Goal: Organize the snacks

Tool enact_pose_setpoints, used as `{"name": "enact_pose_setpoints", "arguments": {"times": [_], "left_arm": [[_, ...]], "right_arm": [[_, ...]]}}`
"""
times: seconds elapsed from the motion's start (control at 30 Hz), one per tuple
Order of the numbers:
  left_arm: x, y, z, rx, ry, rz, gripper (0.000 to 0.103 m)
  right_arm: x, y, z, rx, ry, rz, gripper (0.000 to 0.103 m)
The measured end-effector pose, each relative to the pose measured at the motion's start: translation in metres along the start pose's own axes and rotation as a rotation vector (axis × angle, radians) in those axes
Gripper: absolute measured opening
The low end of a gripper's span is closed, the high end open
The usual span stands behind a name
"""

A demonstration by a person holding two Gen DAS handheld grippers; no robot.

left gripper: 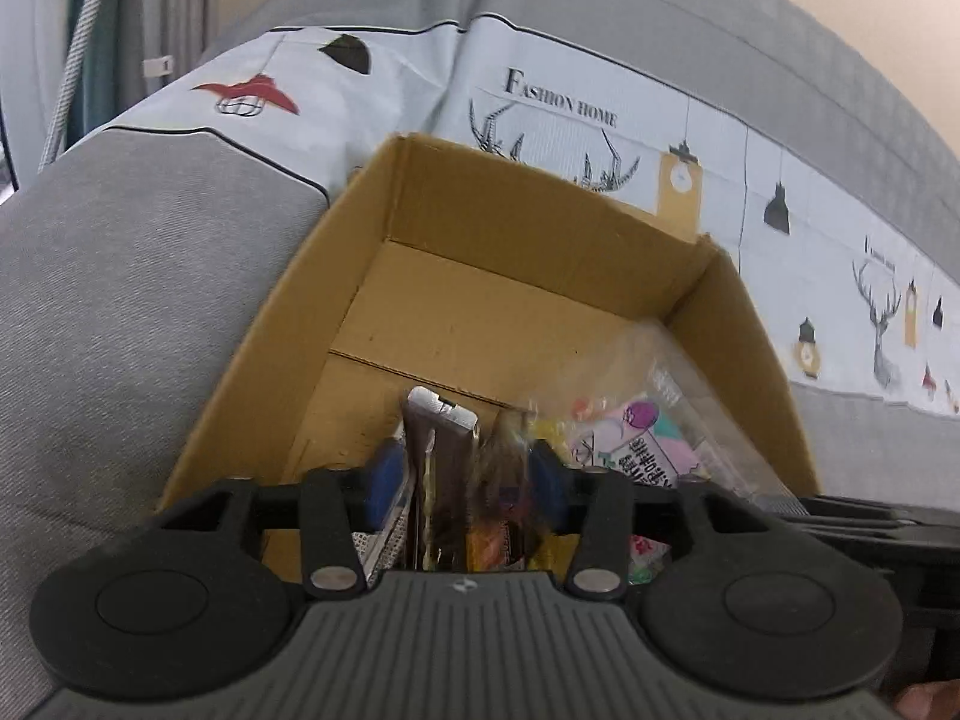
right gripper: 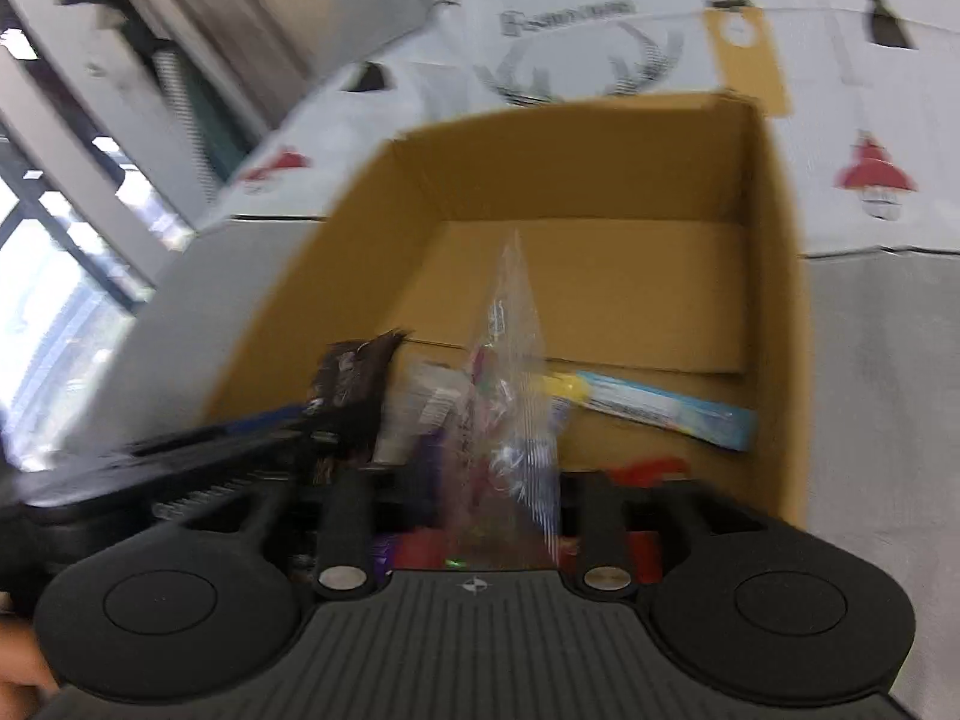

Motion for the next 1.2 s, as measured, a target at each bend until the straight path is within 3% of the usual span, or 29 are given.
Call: {"name": "enact_pose_setpoints", "arguments": {"times": [0.07, 0.17, 0.27, 0.33, 0.47, 0.6, 0.73, 0.9, 1.03, 1.2], "left_arm": [[0.002, -0.005, 0.008, -0.018, 0.004, 0.009, 0.071], [-0.004, -0.011, 0.033, -0.041, 0.004, 0.011, 0.074], [-0.016, -0.021, 0.068, -0.087, 0.023, 0.015, 0.087], [-0.027, -0.027, 0.095, -0.115, 0.025, 0.011, 0.091], [-0.056, -0.028, 0.148, -0.122, 0.067, -0.011, 0.103], [-0.082, -0.025, 0.2, -0.149, 0.016, -0.061, 0.103], [-0.105, -0.016, 0.238, -0.113, -0.15, -0.101, 0.103], [-0.125, -0.001, 0.276, -0.109, -0.102, -0.161, 0.103], [-0.134, 0.007, 0.295, -0.096, -0.139, -0.203, 0.103], [-0.138, 0.011, 0.307, -0.08, -0.184, -0.218, 0.103]], "right_arm": [[0.001, 0.0, 0.012, -0.015, -0.027, 0.0, 0.071], [0.01, -0.001, 0.036, -0.063, 0.049, 0.072, 0.085], [0.02, 0.003, 0.064, -0.092, 0.087, 0.114, 0.088], [0.031, 0.009, 0.084, -0.105, 0.107, 0.144, 0.088], [0.048, 0.009, 0.134, -0.148, 0.086, 0.071, 0.102], [0.064, 0.011, 0.186, -0.191, 0.107, 0.085, 0.102], [0.074, 0.022, 0.224, -0.194, 0.166, 0.083, 0.102], [0.082, 0.039, 0.264, -0.193, 0.222, 0.076, 0.102], [0.089, 0.05, 0.282, -0.203, 0.263, 0.097, 0.102], [0.091, 0.056, 0.292, -0.189, 0.245, 0.072, 0.102]]}}
Point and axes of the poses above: each gripper's, at about its wrist camera, not at the fingertips, and z roughly against the way its jaws point, x to its left, y to its underside, the point moved 5 cm from there along -z, roughly the way its jaws point, and after that the axes turned 2 degrees about -x, right-handed, at the moved point
